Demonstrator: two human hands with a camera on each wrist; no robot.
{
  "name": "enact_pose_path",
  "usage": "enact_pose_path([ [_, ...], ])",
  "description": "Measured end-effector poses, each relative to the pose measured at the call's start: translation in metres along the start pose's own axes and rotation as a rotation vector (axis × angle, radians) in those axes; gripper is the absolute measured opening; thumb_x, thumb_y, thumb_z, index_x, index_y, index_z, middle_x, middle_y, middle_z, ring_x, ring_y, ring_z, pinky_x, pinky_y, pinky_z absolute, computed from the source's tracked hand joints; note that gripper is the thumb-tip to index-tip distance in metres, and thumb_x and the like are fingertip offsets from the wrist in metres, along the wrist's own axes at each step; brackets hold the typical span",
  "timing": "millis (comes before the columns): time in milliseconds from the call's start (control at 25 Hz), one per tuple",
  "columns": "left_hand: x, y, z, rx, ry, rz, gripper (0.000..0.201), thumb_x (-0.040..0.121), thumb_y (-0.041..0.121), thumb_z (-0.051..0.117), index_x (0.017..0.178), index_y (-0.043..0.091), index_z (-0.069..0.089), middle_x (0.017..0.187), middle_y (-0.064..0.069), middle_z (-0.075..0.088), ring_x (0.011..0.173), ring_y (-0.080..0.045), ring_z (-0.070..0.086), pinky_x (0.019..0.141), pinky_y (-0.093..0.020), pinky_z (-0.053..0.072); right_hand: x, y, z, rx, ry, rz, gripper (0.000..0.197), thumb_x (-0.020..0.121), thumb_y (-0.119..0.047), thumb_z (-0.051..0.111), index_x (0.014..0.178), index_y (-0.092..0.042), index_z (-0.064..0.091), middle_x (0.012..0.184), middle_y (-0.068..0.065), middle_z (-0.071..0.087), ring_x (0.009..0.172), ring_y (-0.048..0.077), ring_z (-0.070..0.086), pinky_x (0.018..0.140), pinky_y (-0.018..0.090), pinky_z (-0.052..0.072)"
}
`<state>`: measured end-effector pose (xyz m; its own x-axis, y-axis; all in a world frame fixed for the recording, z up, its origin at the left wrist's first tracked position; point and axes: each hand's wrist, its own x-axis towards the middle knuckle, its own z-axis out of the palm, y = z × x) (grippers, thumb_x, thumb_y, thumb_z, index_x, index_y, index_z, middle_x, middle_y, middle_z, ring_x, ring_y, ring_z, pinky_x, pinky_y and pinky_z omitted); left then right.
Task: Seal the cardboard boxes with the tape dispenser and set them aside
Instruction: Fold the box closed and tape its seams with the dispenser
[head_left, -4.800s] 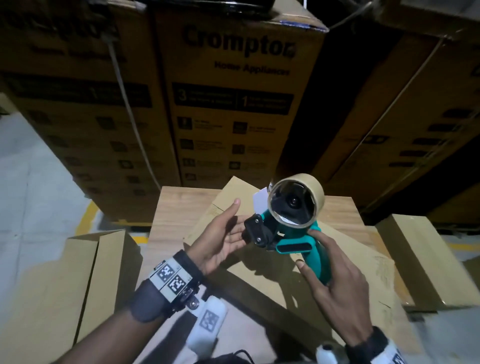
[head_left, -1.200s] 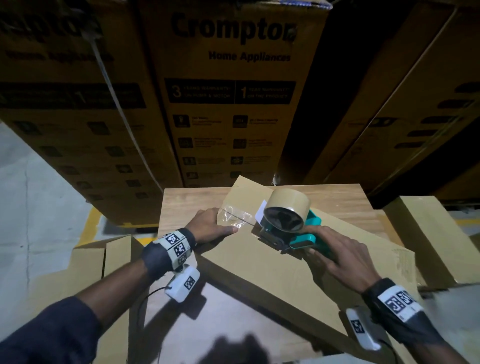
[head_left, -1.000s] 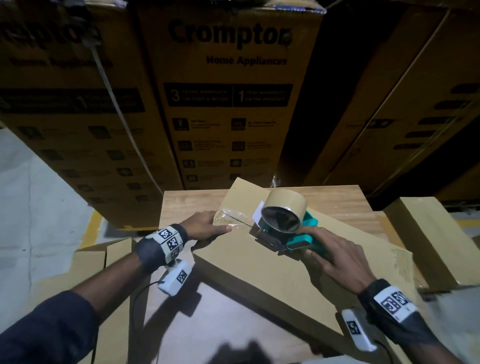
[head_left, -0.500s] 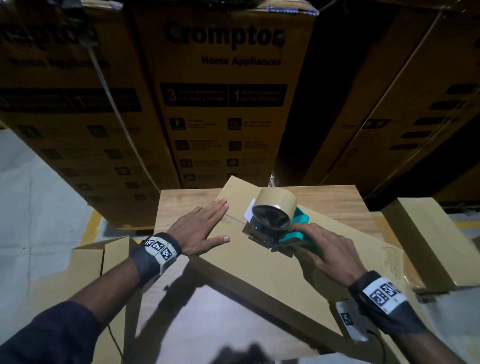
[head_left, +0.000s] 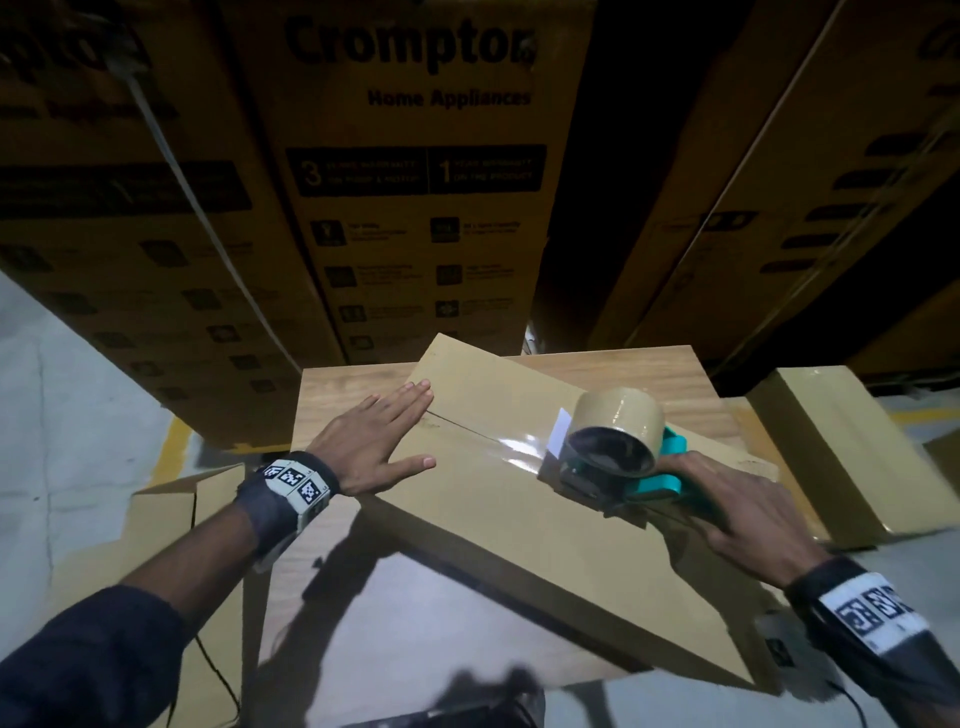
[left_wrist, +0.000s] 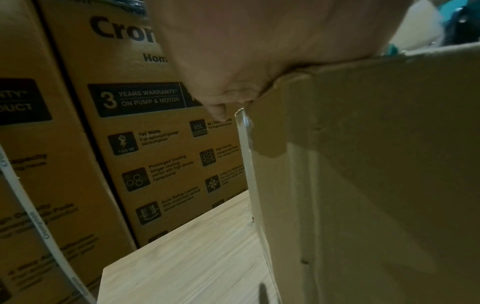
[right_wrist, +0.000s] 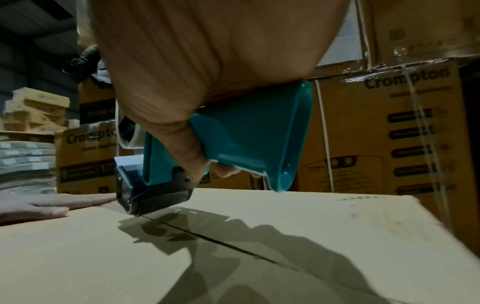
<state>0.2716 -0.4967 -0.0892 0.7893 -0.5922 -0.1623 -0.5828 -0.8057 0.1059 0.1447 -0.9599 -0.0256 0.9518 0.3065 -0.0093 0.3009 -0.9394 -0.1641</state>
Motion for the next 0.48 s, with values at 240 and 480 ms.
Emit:
enact_pose_path([
  [240,0.000,-0.001,0.004,0.011,0.020,0.004,0.091,0.095,0.082,0.017,0.162,0.028,-0.012,0.169,0.007,-0.016,0.157,-0.011,-0.008,0.128,-0.043,0.008,-0.049,0.030,-0.006,-0.026,0.140,0.021,0.108,0.039,0.007,0.098,0.131,-0.027,0.051,0.105,0.011,0.076,0.073,0.029,0.075,0.048,0.039,0.060],
  [480,0.002,0.017,0.001,0.048,-0.001,-0.086,0.108,0.084,0.093,0.010,0.163,0.022,-0.009,0.169,0.003,-0.015,0.158,-0.015,-0.006,0.128,-0.047,-0.002,-0.054,0.030,0.011,0.063,0.146,0.042,0.103,0.050,0.007,0.094,0.134,-0.030,0.048,0.107,0.011,0.074,0.075,0.031,0.075,0.053,0.043,0.062],
])
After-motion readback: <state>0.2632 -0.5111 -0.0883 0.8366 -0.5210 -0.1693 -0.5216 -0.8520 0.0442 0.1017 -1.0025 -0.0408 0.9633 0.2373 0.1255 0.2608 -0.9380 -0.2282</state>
